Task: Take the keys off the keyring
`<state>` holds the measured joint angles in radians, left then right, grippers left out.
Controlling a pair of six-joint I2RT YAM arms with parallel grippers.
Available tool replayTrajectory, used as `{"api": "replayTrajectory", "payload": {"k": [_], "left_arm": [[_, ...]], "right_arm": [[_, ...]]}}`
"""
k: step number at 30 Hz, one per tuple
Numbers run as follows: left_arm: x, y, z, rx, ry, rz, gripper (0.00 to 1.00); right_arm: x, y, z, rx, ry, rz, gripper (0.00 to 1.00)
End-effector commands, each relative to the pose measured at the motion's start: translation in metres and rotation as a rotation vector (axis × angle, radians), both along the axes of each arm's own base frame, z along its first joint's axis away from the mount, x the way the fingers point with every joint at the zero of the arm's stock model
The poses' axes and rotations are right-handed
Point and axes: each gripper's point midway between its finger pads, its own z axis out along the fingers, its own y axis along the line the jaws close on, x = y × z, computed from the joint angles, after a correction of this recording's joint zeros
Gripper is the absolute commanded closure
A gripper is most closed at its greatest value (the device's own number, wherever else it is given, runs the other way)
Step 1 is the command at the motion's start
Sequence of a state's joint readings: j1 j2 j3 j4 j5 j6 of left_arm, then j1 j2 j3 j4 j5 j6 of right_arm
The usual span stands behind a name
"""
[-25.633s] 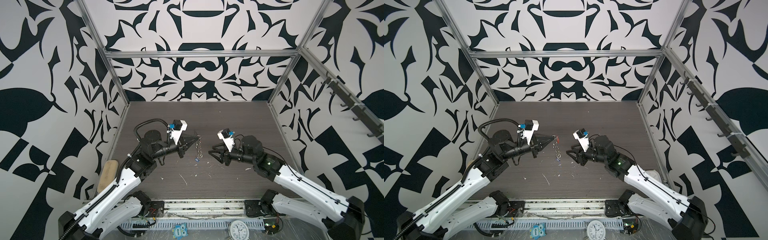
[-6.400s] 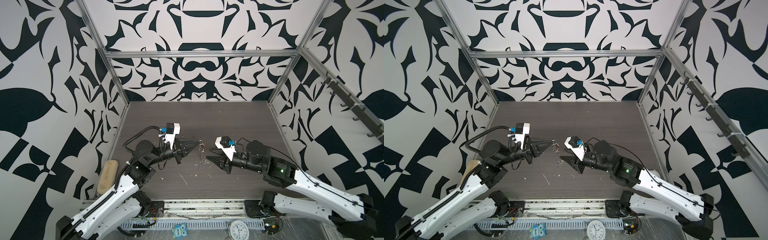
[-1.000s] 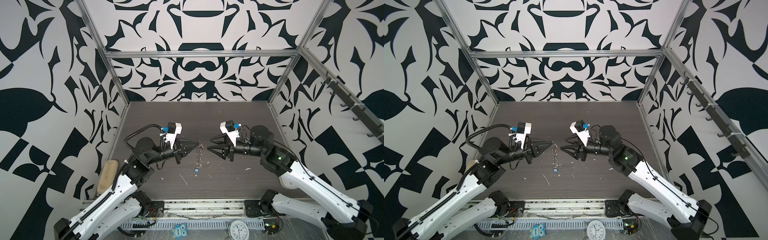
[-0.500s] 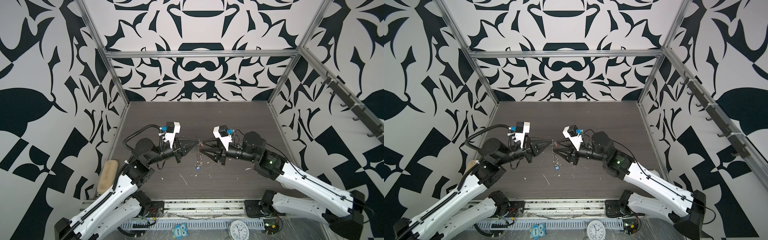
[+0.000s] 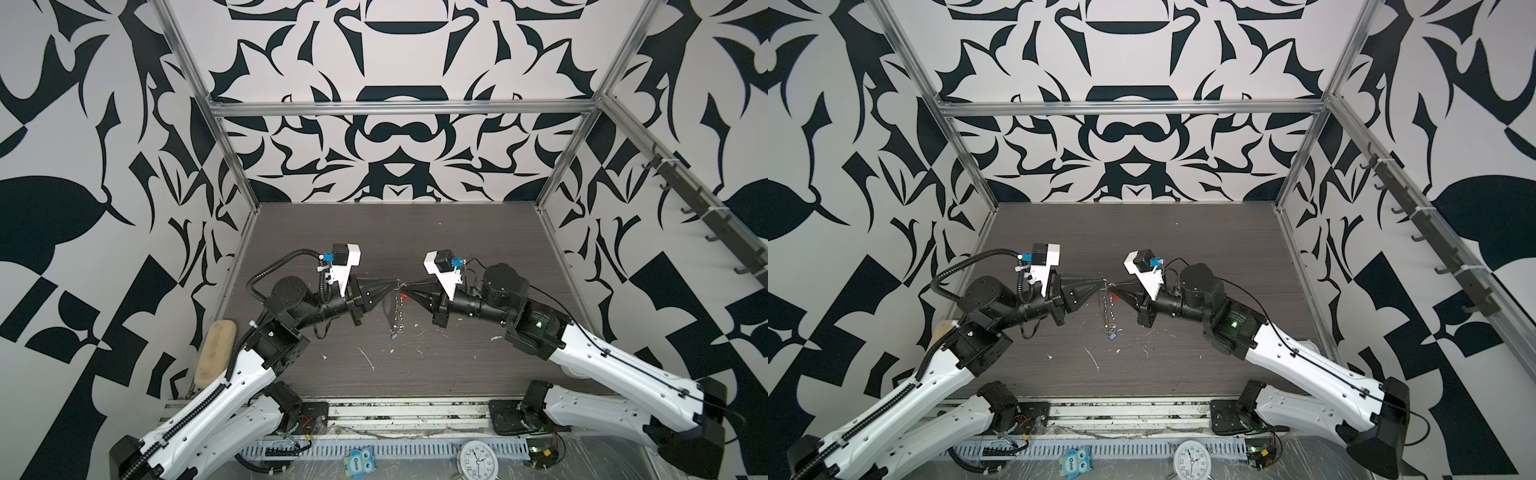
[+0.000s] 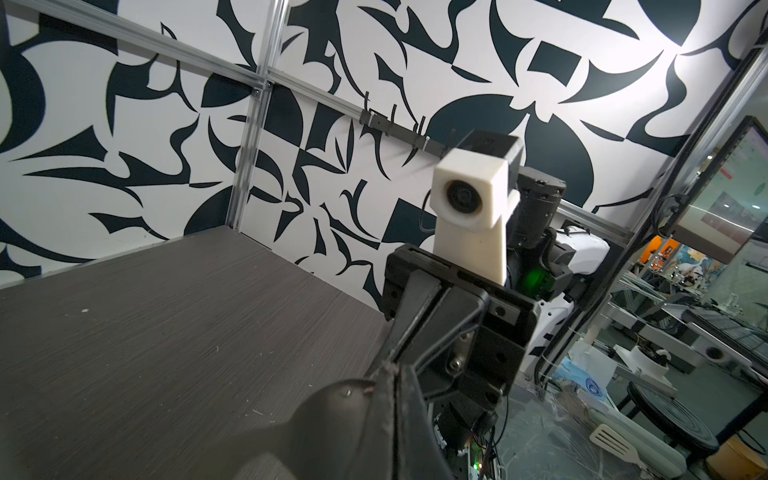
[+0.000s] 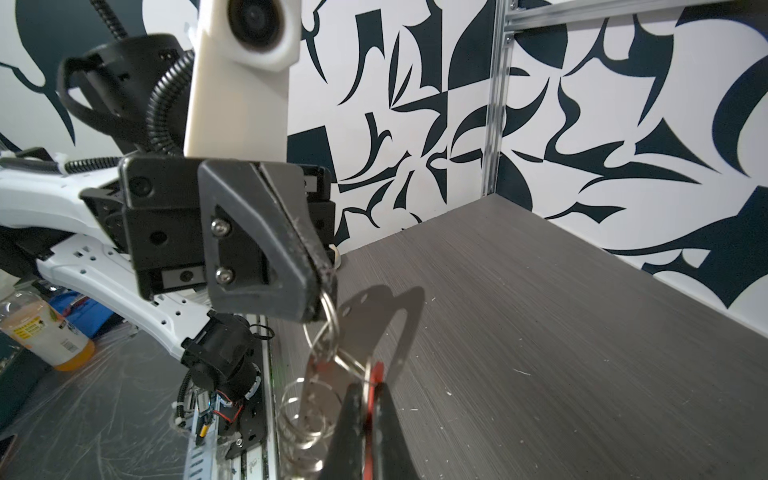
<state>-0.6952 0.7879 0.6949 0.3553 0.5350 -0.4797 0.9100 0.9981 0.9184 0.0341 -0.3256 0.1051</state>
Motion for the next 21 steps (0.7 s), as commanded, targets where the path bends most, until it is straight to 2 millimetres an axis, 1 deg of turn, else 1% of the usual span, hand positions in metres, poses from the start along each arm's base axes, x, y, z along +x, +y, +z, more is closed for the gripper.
{"api": "replayTrajectory", "payload": {"k": [1,5,10,16,21], "left_arm": [[0.0,0.007,0.012,-0.051,-0.025,0.036,1.0],[0.008,0.014,0.014,-0.083,-0.004,0.102,1.0],[0.013,0.021,0.017,-0.121,0.003,0.152,1.0],[0.018,0.019,0.018,-0.175,0.02,0.142,1.0],[0.016,0.014,0.02,-0.217,0.024,0.1,1.0]], "right_arm": [[0.003,-0.003,0.013,-0.011,-0.064,-0.05,1.0],[0.003,0.0,0.007,-0.068,-0.124,-0.105,1.0],[0.002,0.002,0.004,-0.085,-0.173,-0.141,1.0],[-0.01,0.018,-0.007,-0.12,-0.207,-0.087,1.0],[-0.019,0.033,-0.016,-0.161,-0.228,-0.046,1.0]]}}
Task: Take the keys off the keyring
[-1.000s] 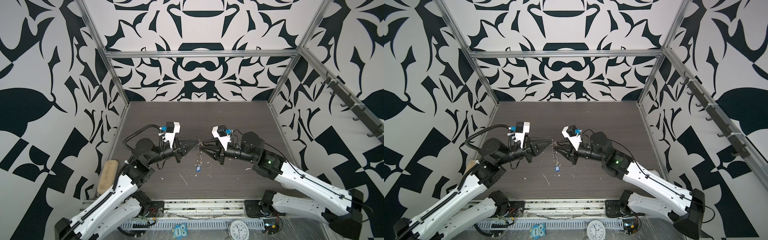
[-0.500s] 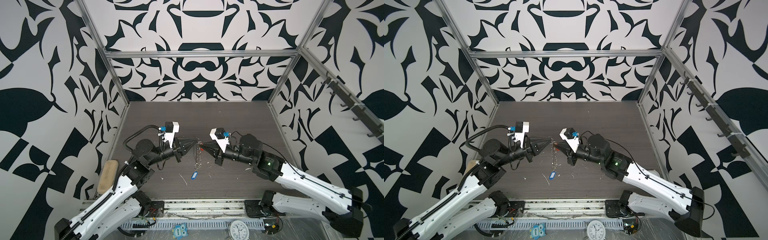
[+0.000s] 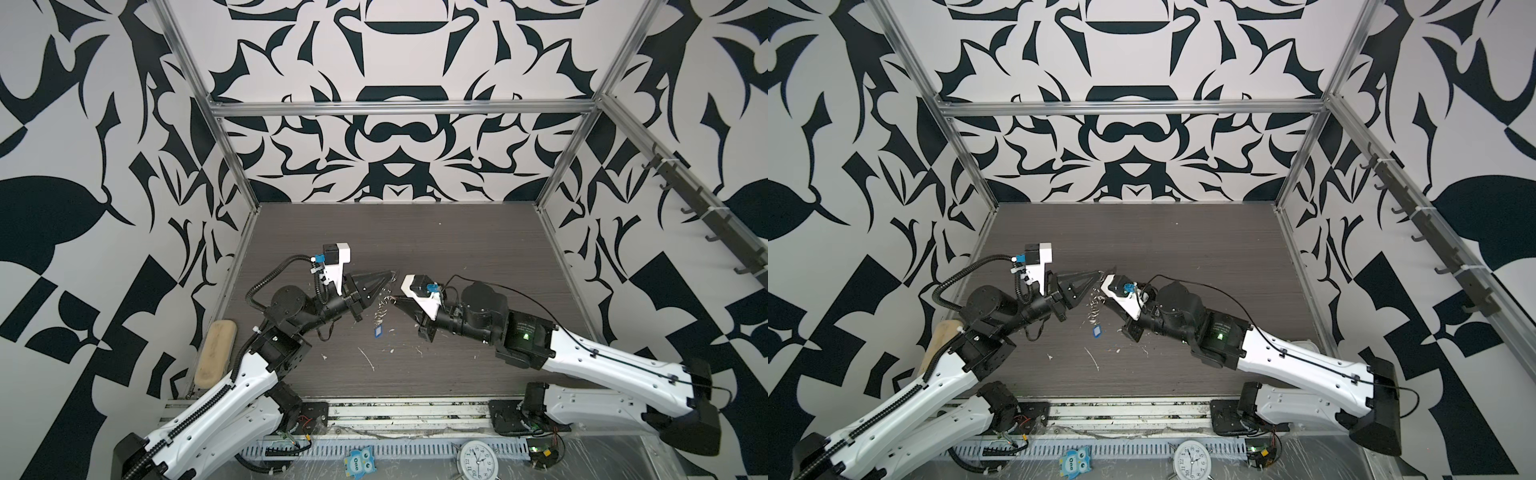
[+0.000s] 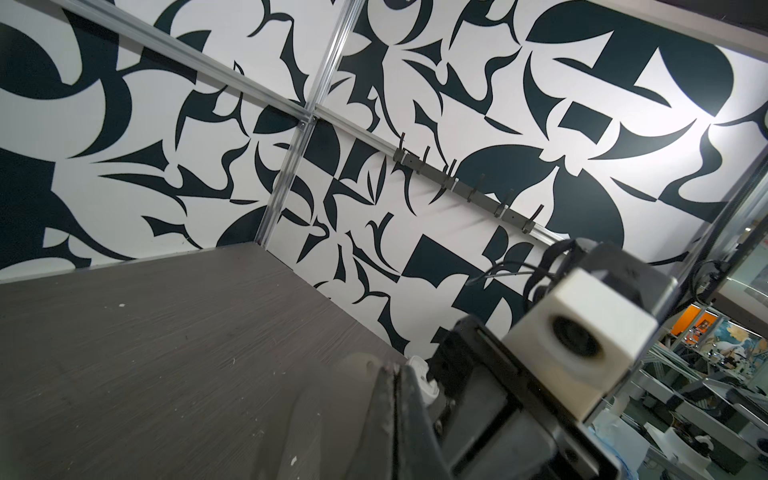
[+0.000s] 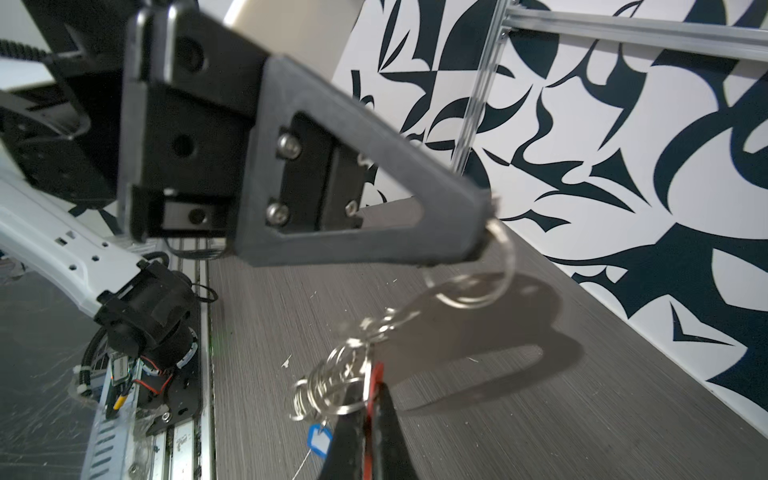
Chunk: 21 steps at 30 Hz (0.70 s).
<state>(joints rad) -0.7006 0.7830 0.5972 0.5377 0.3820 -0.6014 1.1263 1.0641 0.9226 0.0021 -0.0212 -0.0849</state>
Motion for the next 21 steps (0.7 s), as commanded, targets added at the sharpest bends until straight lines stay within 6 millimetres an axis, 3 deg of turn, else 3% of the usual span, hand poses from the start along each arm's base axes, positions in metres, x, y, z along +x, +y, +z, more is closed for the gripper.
{"api": "replayTrajectory", "payload": {"k": [1,9,17,21], "left_arm": [[-0.005,0.003,0.023,-0.099,-0.046,-0.024,1.0],[-0.002,0.006,0.015,-0.08,-0.032,0.004,1.0],[0.008,0.02,0.003,0.014,-0.027,0.14,1.0],[0.014,0.03,-0.004,0.034,-0.013,0.211,1.0]], "right_arm": [[-0.002,0.008,0.013,0.007,-0.054,0.012,1.0],[0.001,0.001,0.017,0.031,-0.061,-0.031,1.0],[0.003,-0.028,0.009,0.076,-0.02,-0.11,1.0],[0.016,-0.047,0.0,0.104,0.031,-0.166,1.0]]}}
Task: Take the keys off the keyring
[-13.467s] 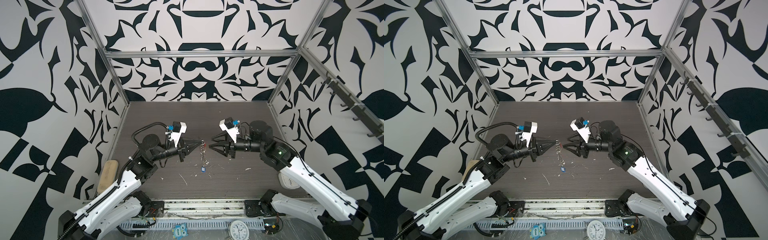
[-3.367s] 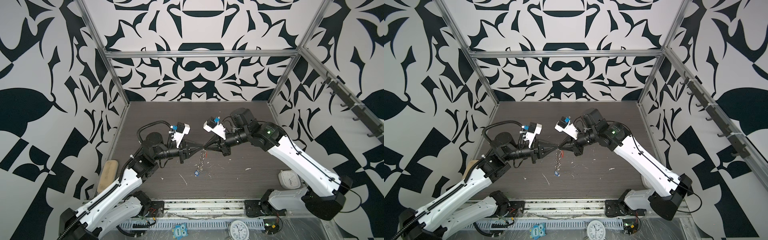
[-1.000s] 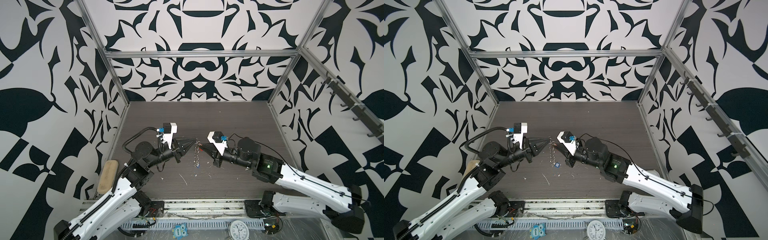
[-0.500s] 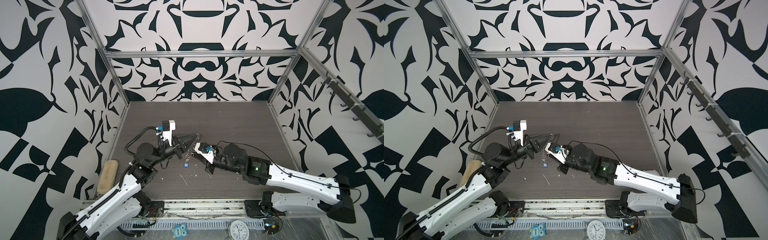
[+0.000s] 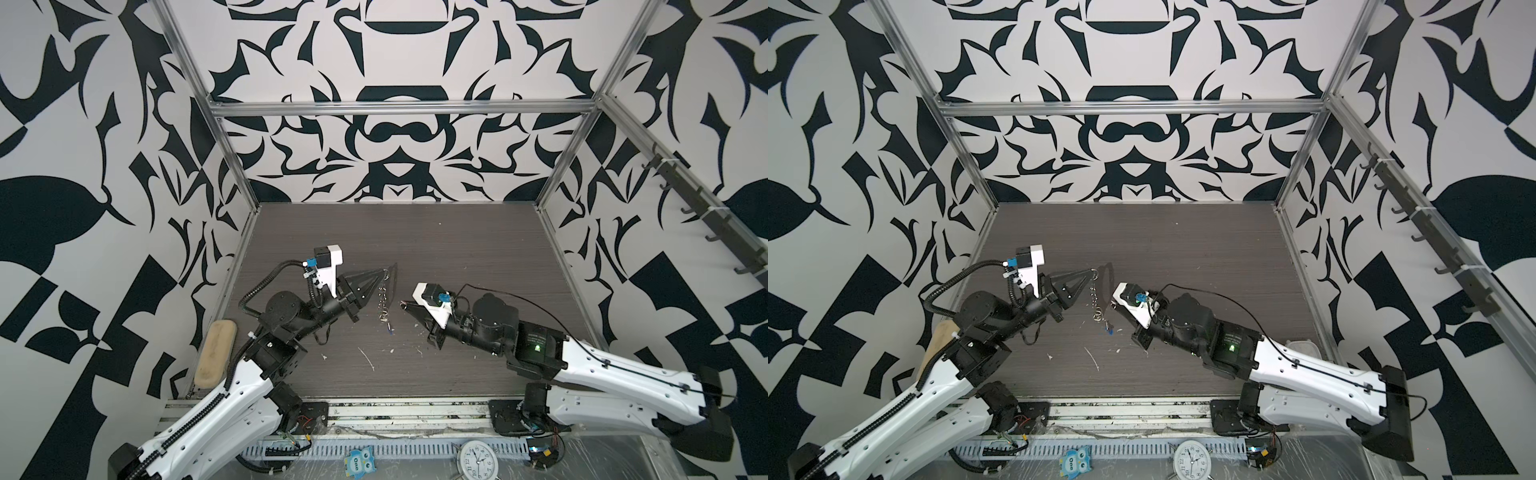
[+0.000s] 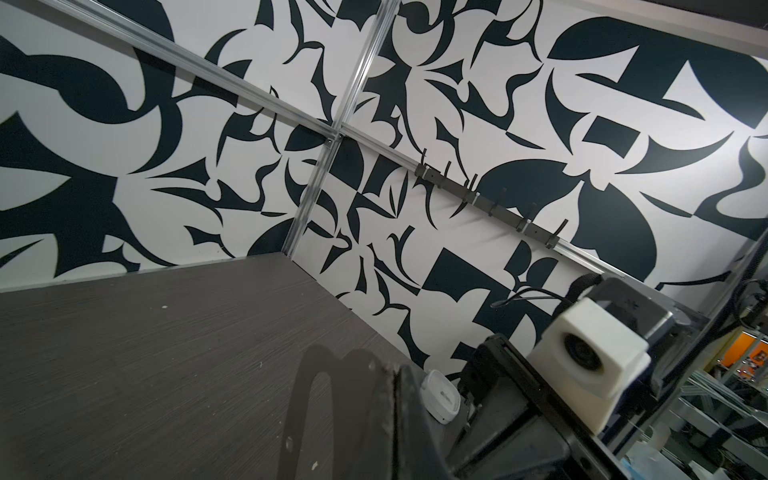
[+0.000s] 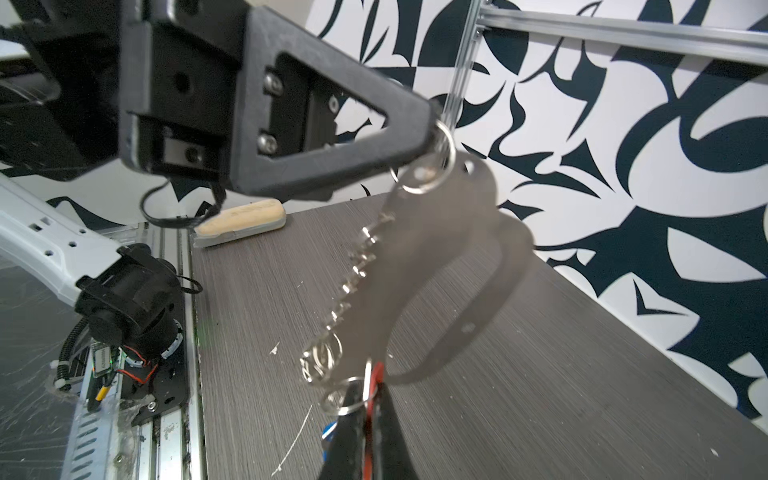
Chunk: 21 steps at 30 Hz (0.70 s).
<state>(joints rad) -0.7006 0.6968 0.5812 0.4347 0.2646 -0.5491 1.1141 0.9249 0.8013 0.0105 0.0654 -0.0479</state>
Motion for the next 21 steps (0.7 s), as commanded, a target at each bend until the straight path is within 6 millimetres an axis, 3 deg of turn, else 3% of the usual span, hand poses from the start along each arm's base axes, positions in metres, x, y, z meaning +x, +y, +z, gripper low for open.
{"api": "replayTrajectory", "payload": {"k": [1,6,10,14,21], "left_arm": [[0.008,0.014,-0.001,0.018,-0.009,0.099,1.0],[0.007,0.021,-0.007,0.024,0.005,0.13,1.0],[0.005,0.024,-0.01,0.022,0.012,0.132,1.0],[0.003,0.024,-0.01,0.018,0.015,0.125,1.0],[0.001,0.024,-0.008,0.011,0.013,0.116,1.0]], "right_arm": [[0.018,-0.017,0.004,0.083,0.054,-0.079,1.0],[0.064,-0.052,-0.031,0.163,0.266,-0.199,1.0],[0.099,-0.075,-0.087,0.182,0.487,-0.319,1.0],[0.116,-0.084,-0.143,0.137,0.65,-0.391,1.0],[0.138,-0.108,-0.211,0.065,0.822,-0.55,1.0]]}}
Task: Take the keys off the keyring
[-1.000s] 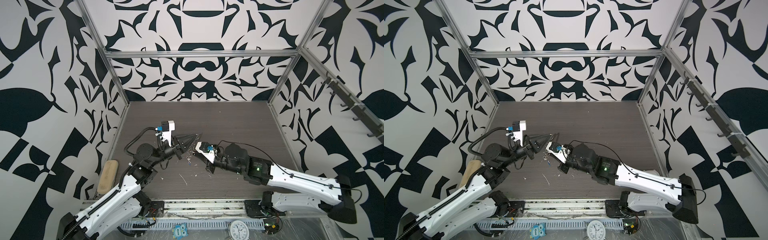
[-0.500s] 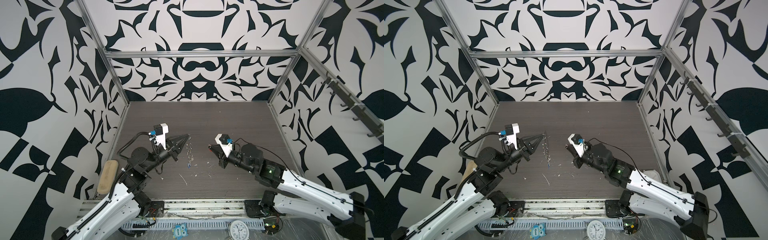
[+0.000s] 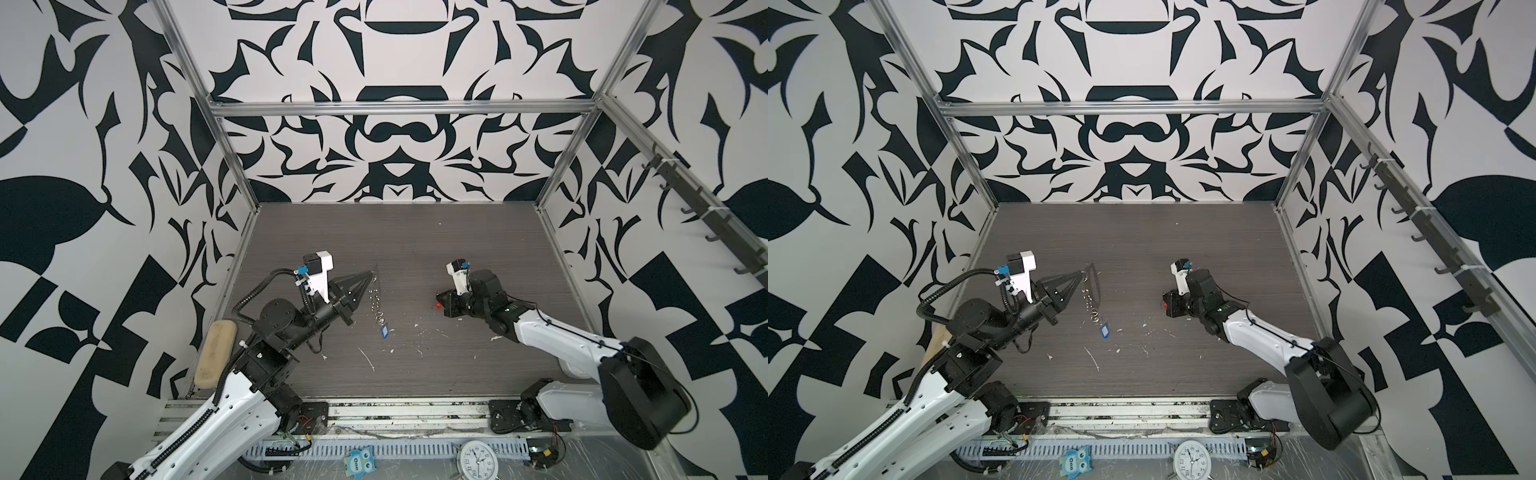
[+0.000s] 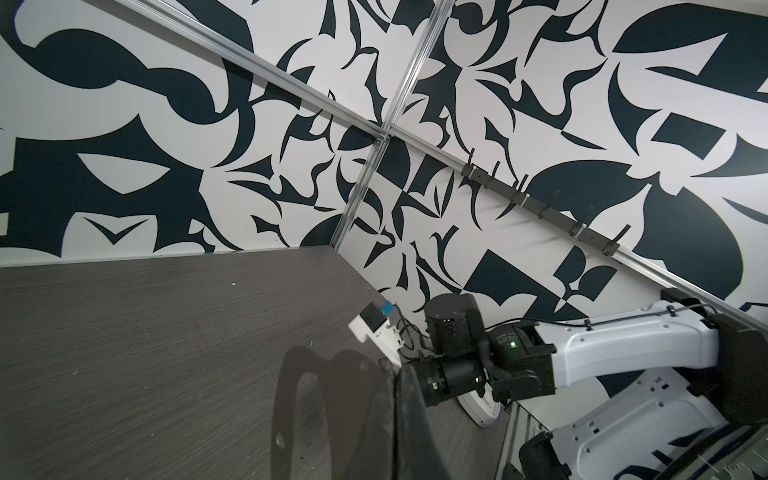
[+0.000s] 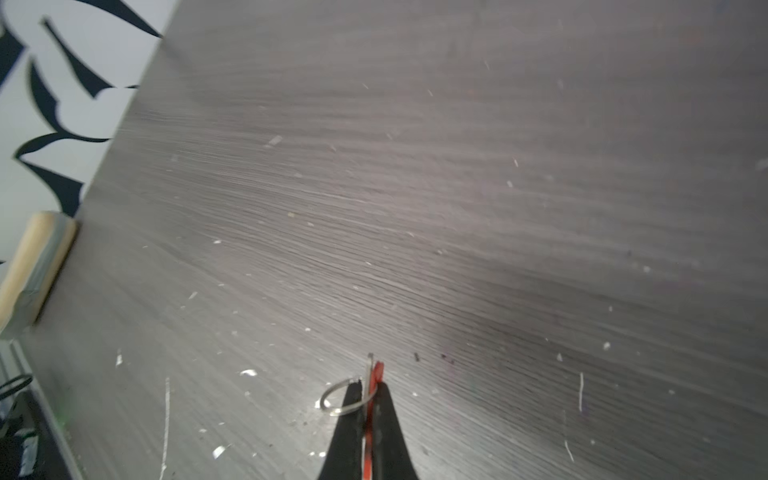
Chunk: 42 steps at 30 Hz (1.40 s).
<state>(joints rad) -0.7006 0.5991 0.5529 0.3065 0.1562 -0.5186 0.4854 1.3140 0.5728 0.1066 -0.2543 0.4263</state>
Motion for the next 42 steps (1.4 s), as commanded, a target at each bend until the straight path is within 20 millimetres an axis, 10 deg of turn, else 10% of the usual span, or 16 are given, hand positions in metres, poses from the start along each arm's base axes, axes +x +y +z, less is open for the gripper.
{"api": "replayTrajectory", "payload": {"k": [1,8,11,15,17,28,42], "left_arm": [[-0.003,0.003,0.008,-0.026,-0.02,0.001,1.0],[-0.003,0.003,0.005,-0.032,-0.009,-0.005,1.0],[-0.004,0.003,0.005,-0.034,-0.011,-0.008,1.0],[-0.004,0.004,0.004,-0.035,-0.006,-0.005,1.0],[-0.004,0.004,0.005,-0.038,-0.005,-0.003,1.0],[-0.004,0.004,0.017,-0.086,0.012,-0.011,1.0],[-0.006,0.003,0.036,-0.116,-0.003,-0.029,1.0]], "right_arm": [[0.012,-0.002,-0.003,0.043,0.022,-0.045,1.0],[0.011,-0.015,-0.028,-0.013,0.065,-0.105,0.99],[0.011,-0.024,-0.03,-0.037,0.061,-0.148,0.66],[0.011,-0.034,-0.028,-0.066,0.045,-0.193,0.53],[0.01,-0.037,-0.023,-0.066,0.028,-0.202,0.31],[-0.005,-0.001,0.069,0.168,-0.211,-0.011,0.41],[-0.09,0.095,0.148,0.334,-0.444,0.48,0.45]]}}
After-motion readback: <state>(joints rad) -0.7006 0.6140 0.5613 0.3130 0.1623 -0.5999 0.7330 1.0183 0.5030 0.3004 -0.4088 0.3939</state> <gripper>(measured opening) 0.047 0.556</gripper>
